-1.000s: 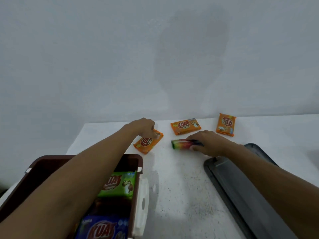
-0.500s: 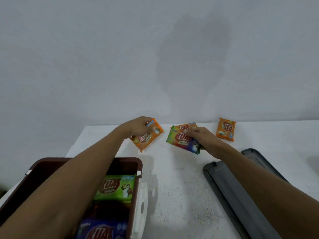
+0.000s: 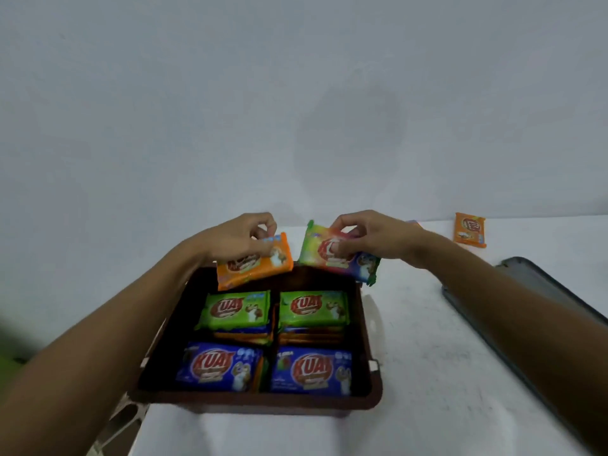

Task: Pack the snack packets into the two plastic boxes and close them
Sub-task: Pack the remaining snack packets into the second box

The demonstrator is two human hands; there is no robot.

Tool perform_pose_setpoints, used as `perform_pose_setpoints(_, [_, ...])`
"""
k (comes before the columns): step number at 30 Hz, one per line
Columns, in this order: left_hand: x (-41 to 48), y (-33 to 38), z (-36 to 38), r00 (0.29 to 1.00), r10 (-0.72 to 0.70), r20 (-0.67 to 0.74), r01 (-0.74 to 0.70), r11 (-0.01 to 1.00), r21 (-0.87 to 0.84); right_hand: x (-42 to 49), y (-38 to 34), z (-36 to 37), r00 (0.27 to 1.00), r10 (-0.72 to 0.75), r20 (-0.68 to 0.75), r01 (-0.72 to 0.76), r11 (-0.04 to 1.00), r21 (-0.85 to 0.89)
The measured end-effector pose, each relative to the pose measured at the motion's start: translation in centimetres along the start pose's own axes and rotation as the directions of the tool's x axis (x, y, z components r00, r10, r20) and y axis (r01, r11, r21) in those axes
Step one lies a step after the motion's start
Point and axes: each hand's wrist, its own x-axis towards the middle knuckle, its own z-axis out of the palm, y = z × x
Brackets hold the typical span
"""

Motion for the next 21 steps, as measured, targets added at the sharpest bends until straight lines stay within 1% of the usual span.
perform_pose_setpoints(2, [-1.7,-1.9,0.5,0.999,0.043,0.033,-0.043,0.999,0.012,0.1,-1.1,2.6,0.999,-0.022,0.048,0.031,0.980,-0.197])
perform_pose_setpoints(4, [-2.8,-3.8,1.1,0.993,0.089,0.076,-0.095,0.993,0.068,0.5,-1.6,4.9,0.995,-0.054,0.086,0.087,0.887,-0.454])
perform_pose_setpoints(5, [-3.1,-4.6,1.5,0.990,0.110,0.091,-0.120,0.986,0.112,0.6,-1.5,5.8,0.995,-0.052,0.089,0.092,0.833,-0.545])
perform_pose_setpoints(6, [-3.3,-5.1,1.8,0.987,0.133,0.093,-0.147,0.977,0.156,0.8,-1.4,6.5,0.996,-0.041,0.076,0.078,0.792,-0.605])
perform_pose_setpoints(8, [-3.5,-6.0,2.4,0.981,0.188,0.051,-0.195,0.952,0.234,1.0,-0.7,7.6,0.999,-0.039,0.003,0.031,0.732,-0.680])
perform_pose_setpoints(11, [-3.9,-6.8,3.2,0.966,0.255,-0.031,-0.225,0.897,0.382,0.6,0.3,8.8,0.985,-0.115,-0.132,-0.016,0.691,-0.722])
perform_pose_setpoints(13, [-4.1,-7.0,3.8,0.945,0.318,-0.080,-0.238,0.833,0.500,0.0,0.9,9.4,0.955,-0.210,-0.209,-0.014,0.673,-0.739])
perform_pose_setpoints(14, [-4.2,-7.0,4.0,0.925,0.361,-0.115,-0.250,0.810,0.530,-0.2,1.2,9.6,0.938,-0.255,-0.234,-0.001,0.673,-0.740])
perform_pose_setpoints(15, [-4.2,-7.1,4.1,0.908,0.388,-0.161,-0.261,0.821,0.509,-0.4,1.4,9.8,0.922,-0.295,-0.251,0.018,0.680,-0.733])
perform_pose_setpoints(16, [-4.2,-7.0,4.1,0.906,0.375,-0.198,-0.265,0.865,0.426,-0.6,1.7,9.9,0.907,-0.326,-0.266,0.040,0.696,-0.717])
perform_pose_setpoints(17, [-4.3,-7.0,4.1,0.920,0.330,-0.212,-0.255,0.914,0.317,-0.7,1.9,10.1,0.893,-0.347,-0.286,0.057,0.717,-0.694])
perform_pose_setpoints(18, [-4.4,-6.9,4.1,0.940,0.282,-0.190,-0.237,0.944,0.228,-0.8,2.0,10.2,0.882,-0.361,-0.304,0.068,0.734,-0.675])
perform_pose_setpoints(19, [-4.5,-6.8,4.1,0.953,0.261,-0.154,-0.230,0.953,0.195,-0.8,2.1,10.2,0.879,-0.363,-0.308,0.071,0.739,-0.670])
perform_pose_setpoints(21, [-4.4,-6.8,4.4,0.956,0.274,-0.104,-0.239,0.934,0.267,-0.8,2.0,10.3,0.904,-0.329,-0.274,0.062,0.734,-0.676])
